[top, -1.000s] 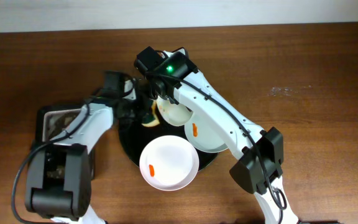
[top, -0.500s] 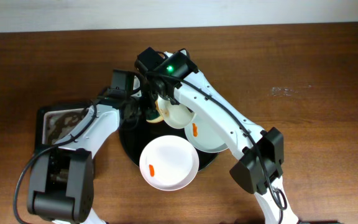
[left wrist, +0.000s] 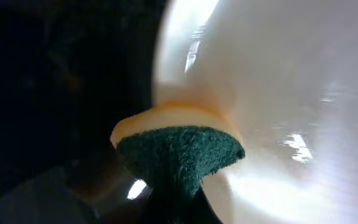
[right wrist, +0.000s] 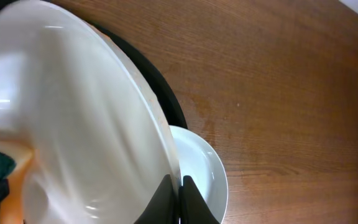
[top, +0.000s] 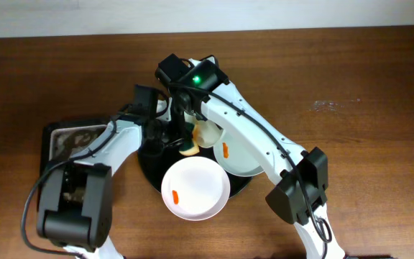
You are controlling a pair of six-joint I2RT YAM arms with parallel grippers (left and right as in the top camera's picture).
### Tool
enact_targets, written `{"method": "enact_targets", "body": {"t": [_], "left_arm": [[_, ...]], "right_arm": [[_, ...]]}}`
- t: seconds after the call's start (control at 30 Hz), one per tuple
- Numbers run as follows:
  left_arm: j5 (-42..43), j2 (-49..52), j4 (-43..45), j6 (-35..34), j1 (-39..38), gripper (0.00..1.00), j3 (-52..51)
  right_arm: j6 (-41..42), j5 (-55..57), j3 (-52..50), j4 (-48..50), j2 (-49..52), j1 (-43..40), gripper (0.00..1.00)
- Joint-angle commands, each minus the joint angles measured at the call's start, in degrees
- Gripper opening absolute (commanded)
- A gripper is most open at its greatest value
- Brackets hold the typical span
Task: Clean dirty plates on tray and stack at the side
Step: 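Tilt the plate up with the right gripper and scrub it with the sponge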
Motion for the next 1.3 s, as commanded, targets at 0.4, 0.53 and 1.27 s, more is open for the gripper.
{"method": "enact_targets", "body": {"t": [0.4, 0.53, 1.27], "left_arm": [[-1.18, -4.42, -11.21, 6.38, 0.07, 0.00, 7.37], [-4.48, 0.02, -10.49, 6.36, -3.72, 0.00, 7.17], [-2.25, -3.89, -10.43, 9.88, 1.68, 0.00, 7.10]], "right_arm": [[0.50, 1.90, 1.66, 0.50, -2.45, 0.20, 0.04], [0.50, 1.88, 1.66, 0.63, -2.45, 0.22, 0.04], [-0.37, 4.90, 1.64, 1.07, -1.57, 0.48, 0.04]]}}
